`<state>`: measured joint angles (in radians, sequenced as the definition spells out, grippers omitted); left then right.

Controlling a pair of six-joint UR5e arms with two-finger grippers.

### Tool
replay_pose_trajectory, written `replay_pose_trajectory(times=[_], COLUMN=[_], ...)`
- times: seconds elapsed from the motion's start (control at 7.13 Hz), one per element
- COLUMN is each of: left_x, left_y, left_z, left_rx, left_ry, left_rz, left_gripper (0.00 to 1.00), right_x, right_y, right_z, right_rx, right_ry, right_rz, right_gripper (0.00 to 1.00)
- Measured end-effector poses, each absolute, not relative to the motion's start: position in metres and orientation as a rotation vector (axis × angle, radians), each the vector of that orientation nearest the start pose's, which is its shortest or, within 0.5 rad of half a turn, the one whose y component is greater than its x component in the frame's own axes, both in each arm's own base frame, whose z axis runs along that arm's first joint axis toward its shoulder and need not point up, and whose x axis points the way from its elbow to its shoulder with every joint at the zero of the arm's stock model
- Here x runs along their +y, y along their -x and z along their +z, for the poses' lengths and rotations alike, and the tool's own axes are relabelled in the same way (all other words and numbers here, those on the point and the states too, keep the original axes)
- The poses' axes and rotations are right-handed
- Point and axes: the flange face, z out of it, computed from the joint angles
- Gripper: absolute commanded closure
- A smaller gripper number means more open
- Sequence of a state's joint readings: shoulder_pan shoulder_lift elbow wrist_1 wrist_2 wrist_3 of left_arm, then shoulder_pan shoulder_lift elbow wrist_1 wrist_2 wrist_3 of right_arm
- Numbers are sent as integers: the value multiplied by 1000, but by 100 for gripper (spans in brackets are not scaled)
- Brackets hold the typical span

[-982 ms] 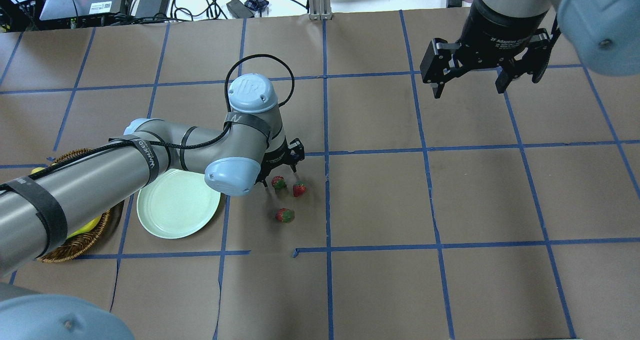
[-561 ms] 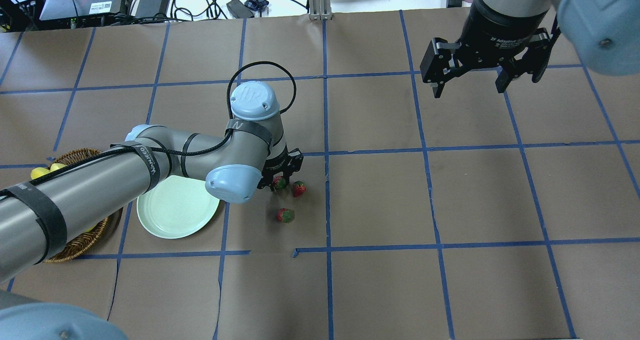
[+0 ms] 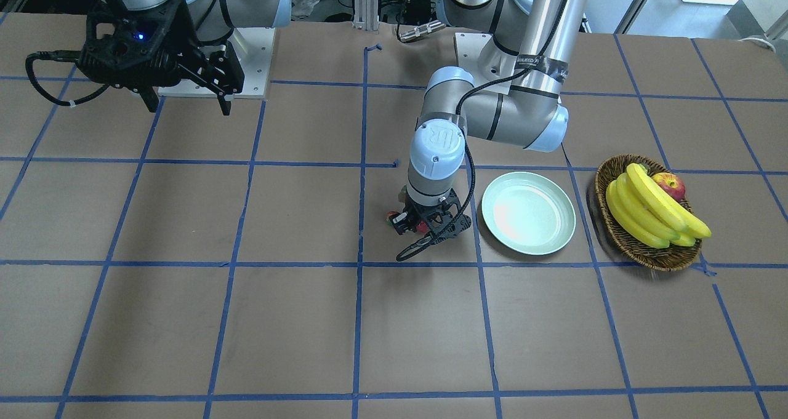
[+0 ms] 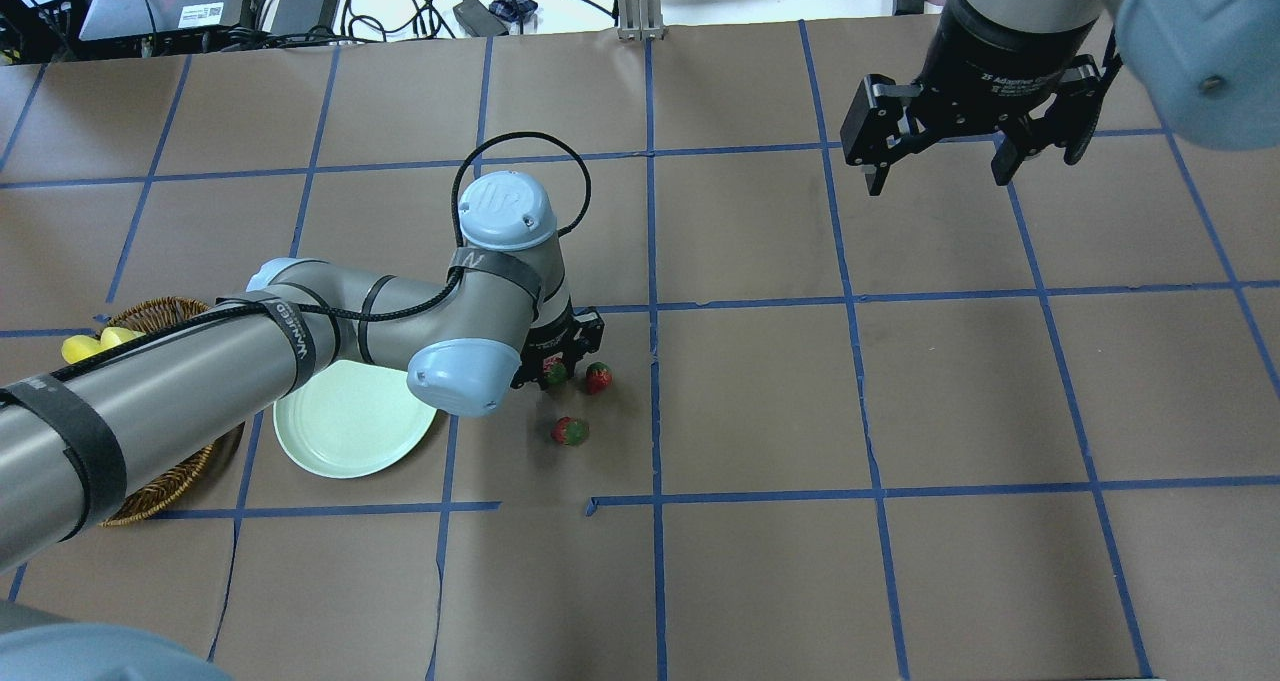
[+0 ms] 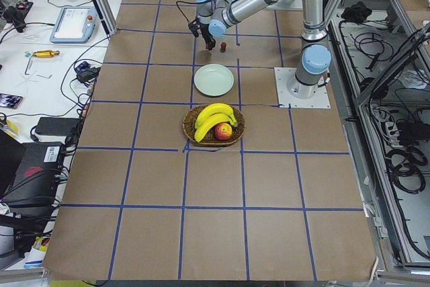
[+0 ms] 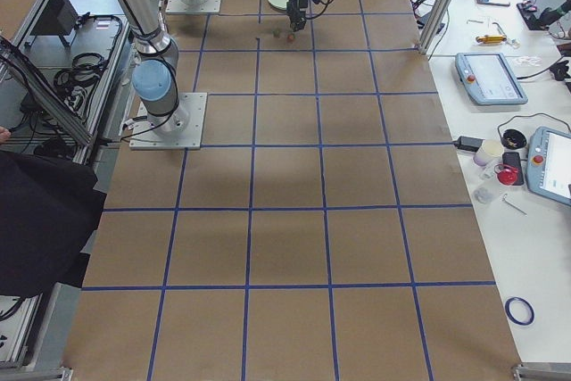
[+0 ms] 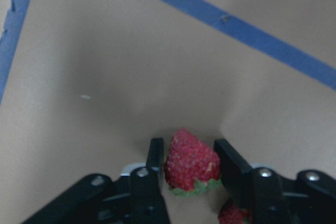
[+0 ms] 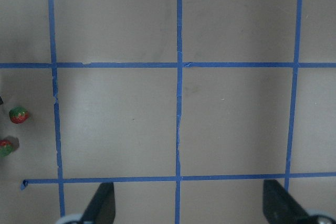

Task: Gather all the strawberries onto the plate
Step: 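Carry the strawberry onto the green plate and open the left gripper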

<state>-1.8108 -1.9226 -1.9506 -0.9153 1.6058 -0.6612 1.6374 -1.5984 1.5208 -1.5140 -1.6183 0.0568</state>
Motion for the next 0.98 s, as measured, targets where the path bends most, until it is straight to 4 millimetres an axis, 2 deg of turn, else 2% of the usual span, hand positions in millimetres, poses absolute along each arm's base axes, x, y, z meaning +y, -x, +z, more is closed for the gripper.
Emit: replay_pose_trajectory(times=[0.28, 0.42, 0.7, 0.84, 0.98], left_x=[-477, -471, -459, -461, -464], left_y=[223, 200, 132, 95, 67], left_z=[218, 221, 208, 205, 202], left_rx=[2982, 2979, 2957, 2964, 2973], left_ry=[456, 361, 219, 177, 159], left_rz=[116, 151, 241, 268, 290], left_gripper=[68, 68, 68, 60, 28], right_x=[-471, -472, -472, -471, -471], right_y=[-160, -160, -160, -160, -160], right_z=[521, 520, 520, 520, 519], right_rx=[3187, 3188, 3189, 3189, 3189], right_ry=[14, 14, 13, 13, 12], right_rz=[-38, -38, -38, -36, -35], right_gripper=[0, 0, 0, 0, 0])
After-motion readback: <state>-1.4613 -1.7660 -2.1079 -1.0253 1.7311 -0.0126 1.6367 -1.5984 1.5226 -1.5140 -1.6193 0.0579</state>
